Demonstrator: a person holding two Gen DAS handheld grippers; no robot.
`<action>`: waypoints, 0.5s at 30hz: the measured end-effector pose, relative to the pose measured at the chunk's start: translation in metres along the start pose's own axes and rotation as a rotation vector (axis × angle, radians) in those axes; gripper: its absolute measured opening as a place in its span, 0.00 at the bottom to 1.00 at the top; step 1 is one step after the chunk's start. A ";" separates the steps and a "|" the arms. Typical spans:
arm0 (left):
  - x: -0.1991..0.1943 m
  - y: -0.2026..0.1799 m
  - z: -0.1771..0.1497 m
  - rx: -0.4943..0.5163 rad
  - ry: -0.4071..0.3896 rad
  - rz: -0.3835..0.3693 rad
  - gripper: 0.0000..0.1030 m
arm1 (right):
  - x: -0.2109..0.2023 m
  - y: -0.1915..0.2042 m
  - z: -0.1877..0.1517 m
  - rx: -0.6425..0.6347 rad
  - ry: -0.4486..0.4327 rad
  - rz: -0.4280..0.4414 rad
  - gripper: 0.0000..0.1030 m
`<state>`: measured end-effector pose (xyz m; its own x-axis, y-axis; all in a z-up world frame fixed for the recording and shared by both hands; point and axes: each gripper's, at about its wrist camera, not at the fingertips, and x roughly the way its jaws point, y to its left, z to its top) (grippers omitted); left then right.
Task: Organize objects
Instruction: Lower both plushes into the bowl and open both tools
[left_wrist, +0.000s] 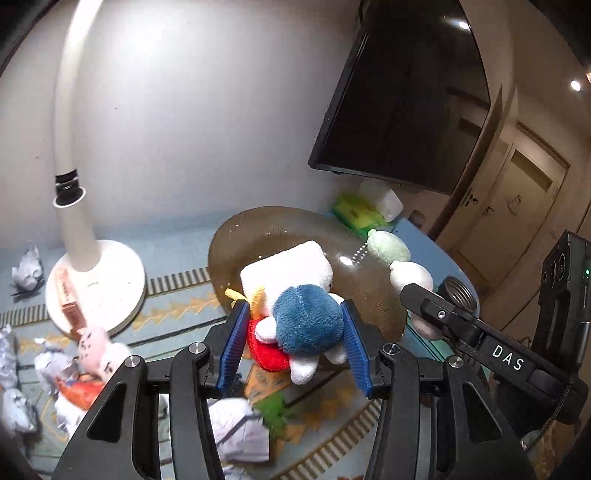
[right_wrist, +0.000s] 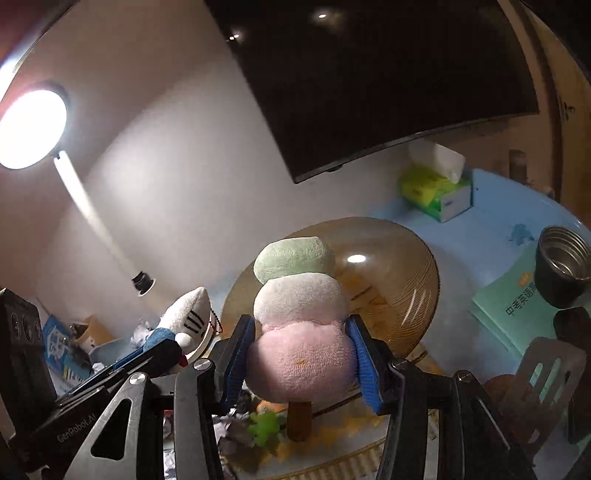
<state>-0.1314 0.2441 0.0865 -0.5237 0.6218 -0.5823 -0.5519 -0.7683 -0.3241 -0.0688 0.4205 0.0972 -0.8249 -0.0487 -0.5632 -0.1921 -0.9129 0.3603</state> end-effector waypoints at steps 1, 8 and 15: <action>0.010 -0.001 0.003 0.004 0.012 -0.017 0.47 | 0.006 -0.003 0.003 0.010 0.006 -0.009 0.50; 0.038 0.004 0.000 -0.028 0.066 -0.016 0.65 | 0.023 -0.024 0.010 0.031 0.029 -0.045 0.68; -0.028 0.019 -0.016 -0.058 -0.016 0.013 0.65 | 0.001 0.010 -0.016 -0.100 0.036 0.034 0.68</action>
<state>-0.1169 0.2093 0.0848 -0.5415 0.6135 -0.5748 -0.5063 -0.7838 -0.3596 -0.0628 0.4049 0.0880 -0.8103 -0.0935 -0.5785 -0.1085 -0.9462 0.3049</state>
